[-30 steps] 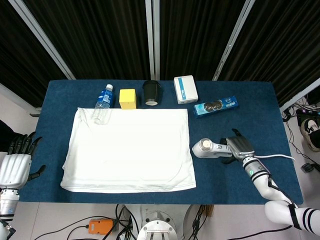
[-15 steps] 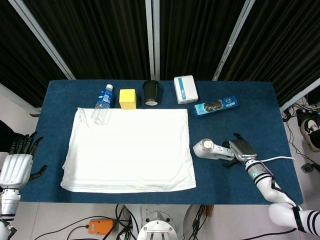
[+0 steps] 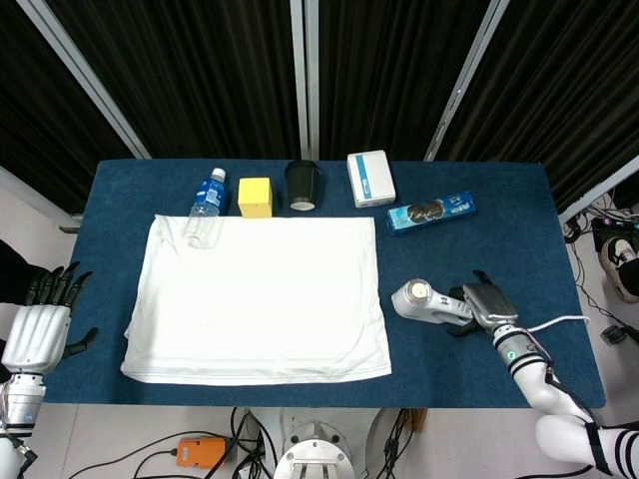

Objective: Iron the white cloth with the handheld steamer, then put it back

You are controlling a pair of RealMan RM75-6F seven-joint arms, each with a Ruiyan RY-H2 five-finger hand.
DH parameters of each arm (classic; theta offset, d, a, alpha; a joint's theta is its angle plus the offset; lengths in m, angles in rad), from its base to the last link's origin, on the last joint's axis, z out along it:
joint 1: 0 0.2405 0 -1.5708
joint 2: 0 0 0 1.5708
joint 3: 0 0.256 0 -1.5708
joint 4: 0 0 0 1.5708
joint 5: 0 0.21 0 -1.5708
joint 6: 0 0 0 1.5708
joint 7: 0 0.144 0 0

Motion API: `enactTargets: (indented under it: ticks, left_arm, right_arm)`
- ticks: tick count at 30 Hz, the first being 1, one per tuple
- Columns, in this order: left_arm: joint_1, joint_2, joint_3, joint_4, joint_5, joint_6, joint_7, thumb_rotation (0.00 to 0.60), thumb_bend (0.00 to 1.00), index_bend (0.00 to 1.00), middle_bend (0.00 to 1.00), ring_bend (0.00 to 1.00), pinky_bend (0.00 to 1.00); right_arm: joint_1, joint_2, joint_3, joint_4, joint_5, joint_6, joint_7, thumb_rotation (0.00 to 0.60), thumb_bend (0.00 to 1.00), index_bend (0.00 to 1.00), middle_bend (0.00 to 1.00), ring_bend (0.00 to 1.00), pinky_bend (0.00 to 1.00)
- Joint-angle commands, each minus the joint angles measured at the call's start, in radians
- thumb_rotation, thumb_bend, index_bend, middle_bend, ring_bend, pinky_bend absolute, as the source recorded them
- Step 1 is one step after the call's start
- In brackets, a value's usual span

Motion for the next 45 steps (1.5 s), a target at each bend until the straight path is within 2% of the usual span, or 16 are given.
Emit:
enactTargets:
  ticks: [1,8,13,22,28,31,35,37,40,45]
  left_arm:
    - [0.000,0.000,0.000,-0.001,0.002,0.001,0.001,0.600,0.16,0.11,0.03,0.00,0.00]
    - [0.005,0.005,0.003,-0.007,-0.006,0.002,0.006,0.600,0.16,0.11,0.03,0.00,0.00]
    - [0.003,0.004,0.003,-0.007,-0.011,-0.003,0.006,0.600,0.16,0.11,0.03,0.00,0.00]
    - [-0.005,-0.005,-0.001,0.004,-0.019,-0.015,0.000,0.600,0.16,0.11,0.03,0.00,0.00]
    - [-0.016,-0.016,-0.003,0.017,-0.014,-0.027,-0.007,0.600,0.16,0.11,0.03,0.00,0.00]
    - [-0.020,-0.019,-0.003,0.022,-0.012,-0.030,-0.008,0.600,0.16,0.11,0.03,0.00,0.00]
    - [-0.024,-0.019,-0.006,0.024,-0.011,-0.031,-0.007,0.600,0.16,0.11,0.03,0.00,0.00]
    - [-0.028,-0.019,-0.008,0.023,-0.008,-0.031,-0.006,0.600,0.16,0.11,0.03,0.00,0.00]
    - [-0.036,-0.021,-0.009,0.026,0.002,-0.034,-0.010,0.600,0.16,0.11,0.03,0.00,0.00]
    - [-0.061,-0.024,-0.016,0.023,0.017,-0.054,-0.020,0.600,0.16,0.11,0.03,0.00,0.00]
  right_arm:
    - [0.007,-0.020,0.008,0.026,0.022,0.004,-0.017,0.600,0.29,0.67,0.68,0.71,0.00]
    - [0.023,-0.050,0.019,0.060,0.047,-0.003,-0.030,0.600,0.36,0.69,0.69,0.71,0.00]
    - [0.020,-0.060,0.016,0.064,0.043,0.001,-0.029,0.600,0.42,0.75,0.73,0.74,0.00]
    - [0.001,-0.063,0.000,0.051,0.029,0.027,-0.034,0.600,0.43,0.83,0.78,0.79,0.00]
    - [-0.009,-0.074,0.008,0.073,0.012,0.023,0.011,0.600,0.43,0.90,0.84,0.85,0.01]
    - [-0.010,-0.074,0.017,0.089,-0.013,0.013,0.050,0.600,0.41,0.93,0.86,0.87,0.08]
    - [-0.009,-0.063,0.034,0.096,-0.058,0.004,0.113,0.600,0.30,0.95,0.88,0.89,0.15]
    - [-0.011,-0.057,0.047,0.099,-0.088,0.002,0.162,0.600,0.29,0.97,0.89,0.90,0.20]
    - [-0.010,-0.040,0.059,0.104,-0.147,-0.010,0.246,0.600,0.29,0.98,0.90,0.91,0.34]
    - [0.011,0.003,0.057,0.110,-0.290,-0.033,0.361,0.600,0.29,1.00,0.91,0.92,0.49]
